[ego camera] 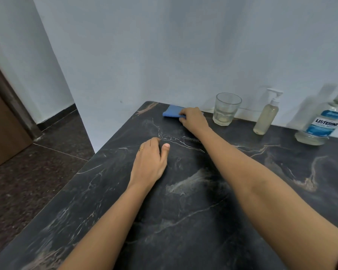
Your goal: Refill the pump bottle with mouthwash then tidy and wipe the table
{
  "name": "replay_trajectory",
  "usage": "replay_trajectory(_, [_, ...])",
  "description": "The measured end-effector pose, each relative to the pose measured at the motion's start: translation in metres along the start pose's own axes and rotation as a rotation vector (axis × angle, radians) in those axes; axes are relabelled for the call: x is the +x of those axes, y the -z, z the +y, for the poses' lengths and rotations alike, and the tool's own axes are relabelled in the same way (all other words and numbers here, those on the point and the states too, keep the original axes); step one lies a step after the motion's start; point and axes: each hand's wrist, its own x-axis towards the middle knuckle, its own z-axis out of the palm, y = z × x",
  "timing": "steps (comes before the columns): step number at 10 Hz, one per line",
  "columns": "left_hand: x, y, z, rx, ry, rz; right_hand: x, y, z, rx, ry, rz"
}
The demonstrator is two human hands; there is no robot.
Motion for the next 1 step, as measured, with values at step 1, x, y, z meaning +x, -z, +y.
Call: replay_trajectory(1, [0.0005,0.0017,0.0007,-0.017,0.008,0.014,-0.0166,0.0028,-0.0016,0.008,0.009,-0.103])
